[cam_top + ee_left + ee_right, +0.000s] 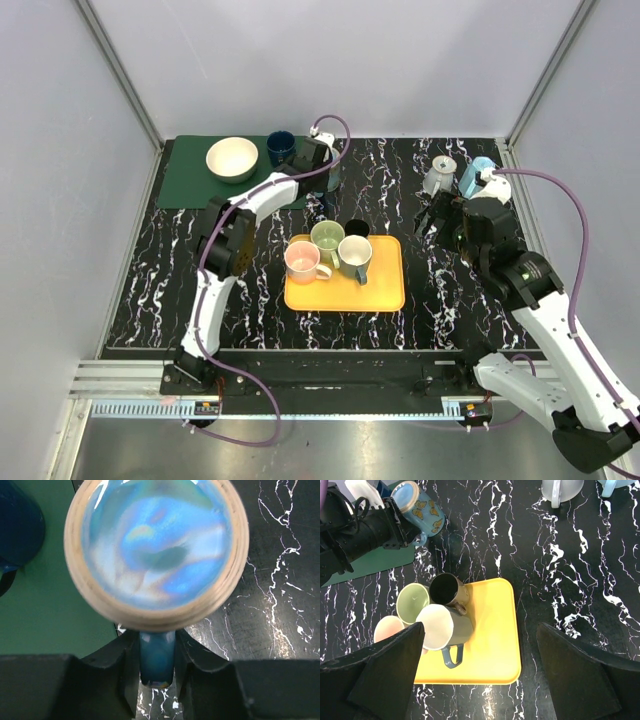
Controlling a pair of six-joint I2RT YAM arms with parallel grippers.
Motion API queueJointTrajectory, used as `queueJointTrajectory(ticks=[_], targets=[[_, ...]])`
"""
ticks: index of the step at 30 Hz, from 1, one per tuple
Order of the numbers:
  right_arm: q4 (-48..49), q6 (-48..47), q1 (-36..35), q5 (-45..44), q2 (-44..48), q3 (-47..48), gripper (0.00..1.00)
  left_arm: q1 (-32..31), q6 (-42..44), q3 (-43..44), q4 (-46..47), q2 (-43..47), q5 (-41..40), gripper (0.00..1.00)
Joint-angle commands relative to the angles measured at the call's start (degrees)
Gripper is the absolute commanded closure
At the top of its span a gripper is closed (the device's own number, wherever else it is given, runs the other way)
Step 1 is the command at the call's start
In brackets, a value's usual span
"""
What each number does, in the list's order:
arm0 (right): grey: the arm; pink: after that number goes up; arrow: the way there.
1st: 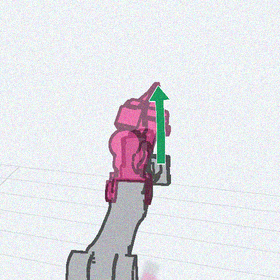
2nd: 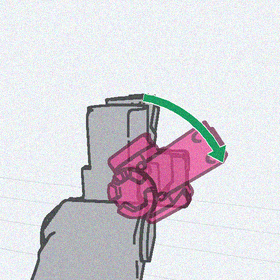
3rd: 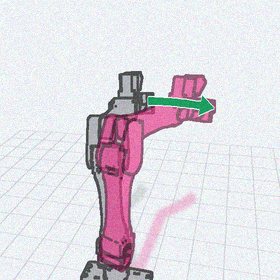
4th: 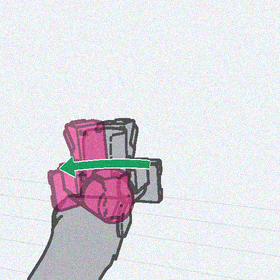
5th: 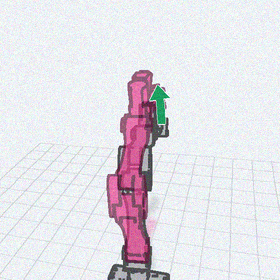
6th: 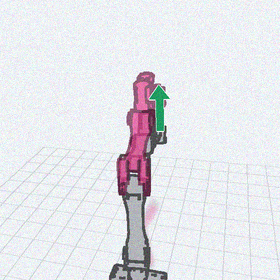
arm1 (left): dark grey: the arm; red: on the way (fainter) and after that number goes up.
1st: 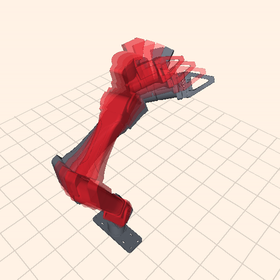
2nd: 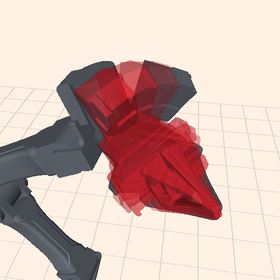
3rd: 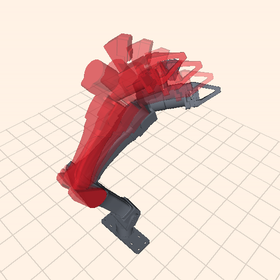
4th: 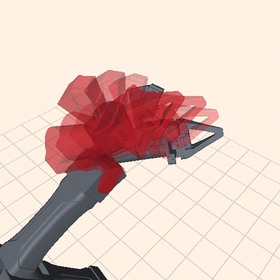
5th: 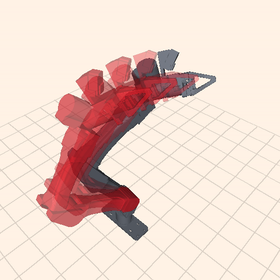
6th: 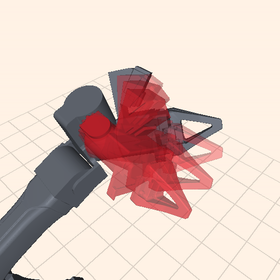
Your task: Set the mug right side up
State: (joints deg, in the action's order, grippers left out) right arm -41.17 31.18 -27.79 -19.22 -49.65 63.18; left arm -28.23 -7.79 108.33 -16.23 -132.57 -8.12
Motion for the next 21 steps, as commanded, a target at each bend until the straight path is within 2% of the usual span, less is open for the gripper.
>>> queueJointTrajectory(ticks=[1,9,14,15,16,19,21], targets=[[2.32,0.37,0.02,1.12,1.04,-0.86,0.0,-0.16,-1.35,-4.44,8.13,8.63,0.04,0.59],[2.23,0.64,0.1,2.52,0.96,-2.27,0.0,-1.65,-0.91,-8.84,10.51,16.99,-3.82,0.39],[3.72,-2.52,0.02,5.76,-4.13,-3.58,0.02,-2.62,-2.31,-11.21,11.13,29.63,-9.62,0.29],[3.99,-3.31,0.1,6.47,-6.84,-3.76,0.03,-3.32,-2.84,-12.52,11.13,31.65,-13.38,0.21],[5.12,-3.49,0.02,7.18,-8.26,-3.85,0.05,-3.67,-3.8,-13.32,10.87,36.11,-15.15,0.01],[8.81,-4.28,0.02,11.21,-12.39,-4.64,0.05,-4.73,-7.04,-18.93,9.47,45.78,-16.49,0.01],[8.56,-6.29,-0.24,13.94,-15.29,-3.33,0.06,-4.73,-9.69,-25.06,7.71,50.9,-13.52,0.01]])
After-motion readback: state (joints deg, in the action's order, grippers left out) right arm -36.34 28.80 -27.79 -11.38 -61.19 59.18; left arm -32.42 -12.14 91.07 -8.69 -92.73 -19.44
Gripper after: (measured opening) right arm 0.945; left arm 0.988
